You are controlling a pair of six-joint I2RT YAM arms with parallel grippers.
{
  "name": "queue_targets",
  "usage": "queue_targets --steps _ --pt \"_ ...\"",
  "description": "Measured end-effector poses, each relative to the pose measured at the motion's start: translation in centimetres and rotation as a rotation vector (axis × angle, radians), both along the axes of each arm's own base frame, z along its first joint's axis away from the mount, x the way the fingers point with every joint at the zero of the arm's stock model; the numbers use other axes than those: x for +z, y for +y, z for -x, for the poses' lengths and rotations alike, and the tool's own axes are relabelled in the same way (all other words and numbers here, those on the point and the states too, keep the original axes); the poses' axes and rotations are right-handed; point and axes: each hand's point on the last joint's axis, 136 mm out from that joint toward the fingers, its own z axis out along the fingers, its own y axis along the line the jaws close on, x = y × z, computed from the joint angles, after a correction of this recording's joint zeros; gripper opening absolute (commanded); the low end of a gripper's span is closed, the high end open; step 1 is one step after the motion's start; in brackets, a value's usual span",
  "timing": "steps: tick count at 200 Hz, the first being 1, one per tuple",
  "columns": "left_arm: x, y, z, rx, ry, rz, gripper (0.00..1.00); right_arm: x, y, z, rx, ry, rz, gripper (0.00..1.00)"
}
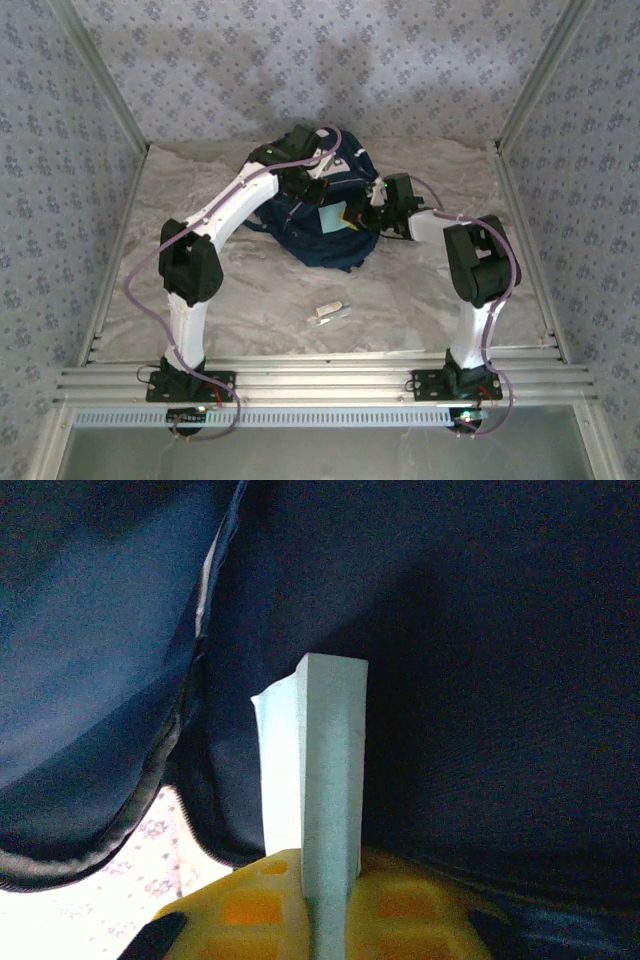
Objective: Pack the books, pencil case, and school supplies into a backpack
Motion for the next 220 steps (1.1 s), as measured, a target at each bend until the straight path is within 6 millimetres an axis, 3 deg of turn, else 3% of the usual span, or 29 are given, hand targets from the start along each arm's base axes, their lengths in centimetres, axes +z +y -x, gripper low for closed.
queue_targets --steps 38,90,111,129,168,186,220 --pt "0.0 -0.2 0.1 -0.001 0.009 0.011 0.00 -0.1 -1.1 -0.8 -0.022 -0.022 0.086 0.00" --pt "0.0 -0.3 0.2 0.005 0.027 0.034 0.00 0.6 0.8 -3.0 -0.035 -0.083 0.158 0.02" --pt "0.1 -0.3 0.3 0.009 0.032 0.041 0.01 0.4 1.0 -3.9 -0.057 -0.086 0.189 0.15" --pt "0.1 -0.4 0.2 0.015 0.030 0.047 0.01 0.2 0.5 -4.4 -0.080 -0.086 0.224 0.33" --pt "0.2 -0.6 0.1 0.017 0.030 0.060 0.01 -0.2 -0.9 -4.3 -0.108 -0.087 0.301 0.61" --pt "0.2 -0.6 0.1 0.018 0.031 0.061 0.01 1.0 -1.8 -3.6 -0.114 -0.110 0.332 0.68" --pt "0.2 -0.7 0.1 0.028 0.038 0.068 0.02 4.4 -4.4 -1.8 -0.133 -0.180 0.432 0.69"
